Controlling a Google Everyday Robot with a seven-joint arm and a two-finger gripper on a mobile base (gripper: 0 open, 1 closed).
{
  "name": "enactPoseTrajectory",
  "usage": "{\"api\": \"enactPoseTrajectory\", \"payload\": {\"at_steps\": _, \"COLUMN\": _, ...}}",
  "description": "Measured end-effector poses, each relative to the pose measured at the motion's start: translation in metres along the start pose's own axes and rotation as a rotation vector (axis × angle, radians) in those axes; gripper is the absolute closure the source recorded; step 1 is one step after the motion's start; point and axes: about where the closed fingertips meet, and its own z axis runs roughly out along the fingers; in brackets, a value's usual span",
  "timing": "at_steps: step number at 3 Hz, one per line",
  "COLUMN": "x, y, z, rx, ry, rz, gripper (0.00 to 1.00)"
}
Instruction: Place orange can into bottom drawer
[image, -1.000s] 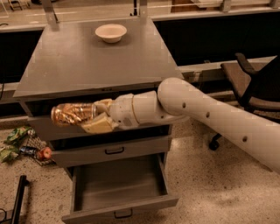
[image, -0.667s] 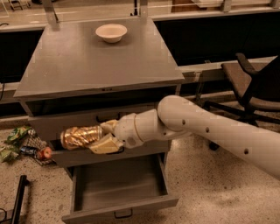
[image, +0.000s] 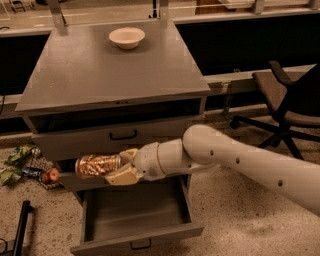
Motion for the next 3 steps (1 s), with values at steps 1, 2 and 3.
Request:
{"api": "enactPoseTrajectory", "payload": {"at_steps": 1, "x": 0.091, "y": 0.011, "z": 0.038, "rx": -0.067, "ry": 0.023, "rz": 0.114, "gripper": 1.00}}
{"api": "enactPoseTrajectory", "payload": {"at_steps": 2, "x": 0.160, "y": 0.011, "z": 0.065, "rx": -0.095, "ry": 0.097, "rz": 0.173, "gripper": 1.00}}
{"api": "enactPoseTrajectory", "payload": {"at_steps": 3, "x": 0.229, "y": -0.005, "z": 0.074, "rx": -0.023, "ry": 0.255, "rz": 0.191, "gripper": 1.00}}
